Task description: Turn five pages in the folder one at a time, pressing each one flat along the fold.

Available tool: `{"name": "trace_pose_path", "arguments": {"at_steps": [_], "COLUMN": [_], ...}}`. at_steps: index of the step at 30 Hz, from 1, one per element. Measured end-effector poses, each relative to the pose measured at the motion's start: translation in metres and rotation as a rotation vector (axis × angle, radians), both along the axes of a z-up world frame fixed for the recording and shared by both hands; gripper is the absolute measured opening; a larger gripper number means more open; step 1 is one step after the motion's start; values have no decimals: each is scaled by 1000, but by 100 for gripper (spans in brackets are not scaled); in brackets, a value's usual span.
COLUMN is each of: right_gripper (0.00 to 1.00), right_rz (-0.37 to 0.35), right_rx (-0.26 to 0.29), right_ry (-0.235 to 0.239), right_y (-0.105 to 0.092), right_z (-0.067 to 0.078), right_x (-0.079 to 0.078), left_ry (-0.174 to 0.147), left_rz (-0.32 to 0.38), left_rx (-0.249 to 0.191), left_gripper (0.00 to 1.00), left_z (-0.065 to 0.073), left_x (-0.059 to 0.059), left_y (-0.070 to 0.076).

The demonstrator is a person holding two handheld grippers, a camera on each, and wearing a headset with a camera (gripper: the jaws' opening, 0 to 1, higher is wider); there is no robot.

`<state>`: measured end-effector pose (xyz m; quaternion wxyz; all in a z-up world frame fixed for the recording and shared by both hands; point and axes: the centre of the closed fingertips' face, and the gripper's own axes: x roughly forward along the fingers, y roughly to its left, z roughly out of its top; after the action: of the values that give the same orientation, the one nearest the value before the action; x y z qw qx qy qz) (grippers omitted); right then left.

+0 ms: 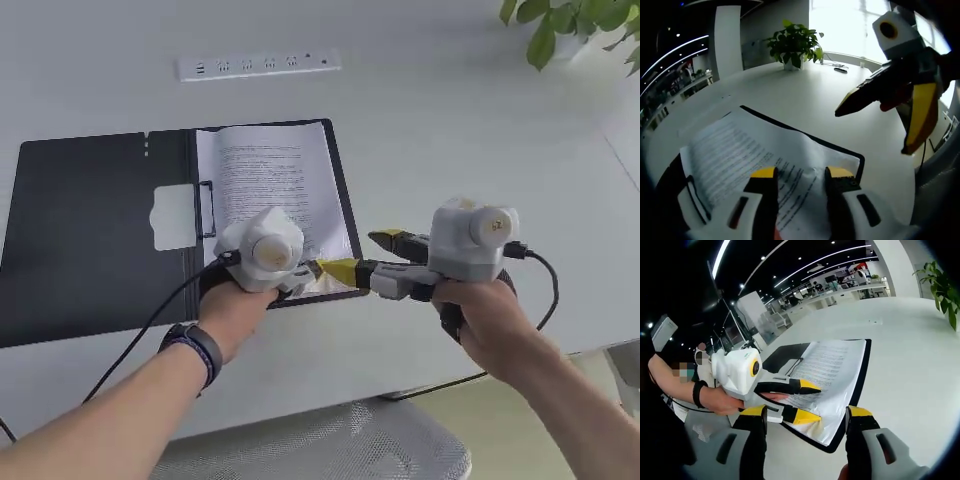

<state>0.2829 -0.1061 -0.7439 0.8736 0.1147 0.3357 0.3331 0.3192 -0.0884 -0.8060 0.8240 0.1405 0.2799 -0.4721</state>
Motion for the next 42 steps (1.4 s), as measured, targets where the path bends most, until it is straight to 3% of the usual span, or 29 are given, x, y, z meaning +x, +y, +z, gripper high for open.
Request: {"name": "trace_pose_path", "arguments": {"at_steps": [6, 10, 18, 21, 23, 25, 26, 29, 30, 31, 36, 42], "right_gripper": [62, 62, 62, 62, 62, 62, 62, 62, 62, 62, 62, 62], "right_rz": [-5, -16, -38, -42, -43, -44, -44, -46, -44, -42, -36, -29], "right_rx": [-1, -6, -8, -8, -9, -9, -8, -5, -6, -5, 1, 20], "right_ry": [2, 1, -3, -3, -3, -2, -3, -1, -1, -1, 2, 8], "right_y": [-5, -10, -19, -20, -20, -20, -20, -19, -18, -17, -13, -7], "right_z": [0, 2, 4, 3, 3, 3, 3, 2, 2, 2, 1, -3], "right_x": [-8, -12, -15, -16, -16, -16, -16, -15, -15, -15, -12, -6], "left_ry": [30, 101, 138, 119, 80, 74, 34, 21, -7, 4, -17, -18], "left_rz": [25, 39, 30, 29, 20, 7, -11, -12, -16, -13, -13, -5], "left_rx": [-22, -78, -123, -101, -60, -51, -12, -5, 17, 8, 21, 14], "left_gripper": [37, 52, 68, 63, 58, 58, 57, 55, 52, 52, 50, 39], "left_z": [2, 7, 10, 7, 4, 3, 1, 0, -2, -1, -2, 0], "left_x": [-4, -14, -25, -23, -19, -22, -21, -23, -19, -20, -19, -17], "left_y": [-2, -10, -20, -18, -14, -16, -14, -14, -12, -13, -12, -10]}}
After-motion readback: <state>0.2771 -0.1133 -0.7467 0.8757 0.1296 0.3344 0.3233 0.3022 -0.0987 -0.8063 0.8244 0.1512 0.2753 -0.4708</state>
